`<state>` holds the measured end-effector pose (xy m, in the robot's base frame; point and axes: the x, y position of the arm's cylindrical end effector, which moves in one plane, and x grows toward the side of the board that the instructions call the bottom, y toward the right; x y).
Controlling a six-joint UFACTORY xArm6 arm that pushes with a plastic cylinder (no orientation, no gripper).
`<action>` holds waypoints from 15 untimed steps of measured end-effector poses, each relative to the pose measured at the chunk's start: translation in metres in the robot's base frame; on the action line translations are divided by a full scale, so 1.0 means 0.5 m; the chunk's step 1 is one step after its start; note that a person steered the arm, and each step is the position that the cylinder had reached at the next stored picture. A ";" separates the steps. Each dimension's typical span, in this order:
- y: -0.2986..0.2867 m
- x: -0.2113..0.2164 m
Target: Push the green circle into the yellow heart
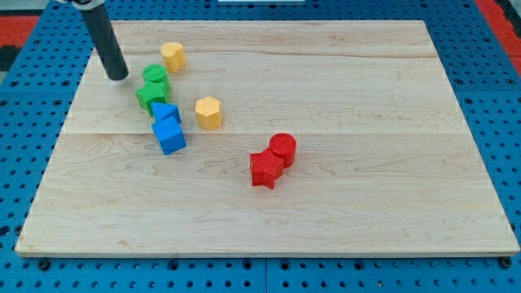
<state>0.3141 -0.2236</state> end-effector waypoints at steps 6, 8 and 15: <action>0.206 -0.025; 0.076 -0.004; 0.008 0.064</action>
<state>0.3460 -0.2198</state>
